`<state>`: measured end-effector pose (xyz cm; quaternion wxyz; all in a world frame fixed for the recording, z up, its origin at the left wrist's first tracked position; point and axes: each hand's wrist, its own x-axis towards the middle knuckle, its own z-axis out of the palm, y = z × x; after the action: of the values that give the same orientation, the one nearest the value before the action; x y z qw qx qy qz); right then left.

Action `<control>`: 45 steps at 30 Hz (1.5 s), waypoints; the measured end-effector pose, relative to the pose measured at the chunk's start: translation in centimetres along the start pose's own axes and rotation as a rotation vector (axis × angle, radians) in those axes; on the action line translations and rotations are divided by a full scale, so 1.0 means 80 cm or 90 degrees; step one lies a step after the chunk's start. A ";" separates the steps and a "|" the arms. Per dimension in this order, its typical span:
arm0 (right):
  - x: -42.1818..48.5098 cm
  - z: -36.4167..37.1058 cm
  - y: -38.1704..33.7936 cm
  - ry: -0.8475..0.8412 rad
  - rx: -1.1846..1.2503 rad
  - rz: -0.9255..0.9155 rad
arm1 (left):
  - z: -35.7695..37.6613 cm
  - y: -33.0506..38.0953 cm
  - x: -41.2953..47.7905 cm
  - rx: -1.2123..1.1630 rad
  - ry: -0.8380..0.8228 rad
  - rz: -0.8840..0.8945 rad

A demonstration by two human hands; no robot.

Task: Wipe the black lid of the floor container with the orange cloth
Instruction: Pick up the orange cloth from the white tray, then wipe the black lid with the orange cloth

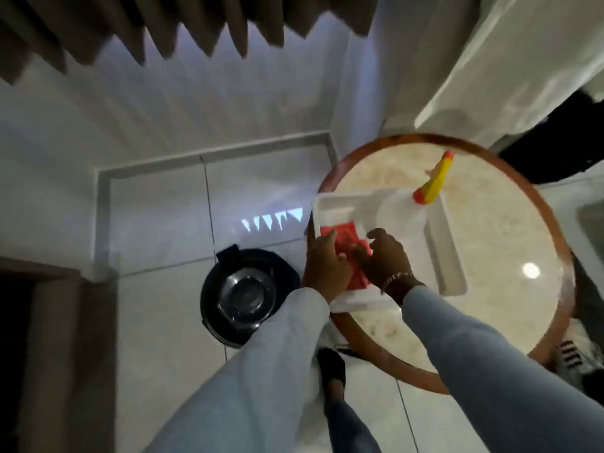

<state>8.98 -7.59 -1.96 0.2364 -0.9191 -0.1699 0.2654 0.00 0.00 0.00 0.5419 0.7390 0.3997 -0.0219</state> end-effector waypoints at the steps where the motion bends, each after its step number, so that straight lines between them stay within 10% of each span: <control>1: 0.007 0.009 0.005 -0.013 -0.001 0.025 | 0.010 -0.006 0.005 -0.006 0.008 -0.022; 16: -0.010 -0.015 0.008 -0.107 0.335 -0.029 | 0.013 -0.054 -0.004 -0.157 0.277 0.145; 24: -0.058 0.089 -0.067 -0.170 0.410 -0.110 | -0.074 -0.151 -0.029 -0.430 0.255 0.027; 35: 0.025 0.356 -0.013 -0.108 0.142 -0.102 | -0.155 -0.440 0.076 -0.047 0.198 0.119; 39: 0.041 0.387 0.028 0.064 -0.051 -0.246 | -0.162 -0.530 0.085 0.209 -0.034 0.178; 45: 0.045 0.442 0.042 0.038 -0.200 -0.499 | -0.154 -0.570 0.088 0.302 -0.024 0.221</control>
<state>-7.60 3.40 -31.61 0.1812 -0.8170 -0.5383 0.0992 -28.16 18.33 -33.90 0.3569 0.9018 0.2410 -0.0357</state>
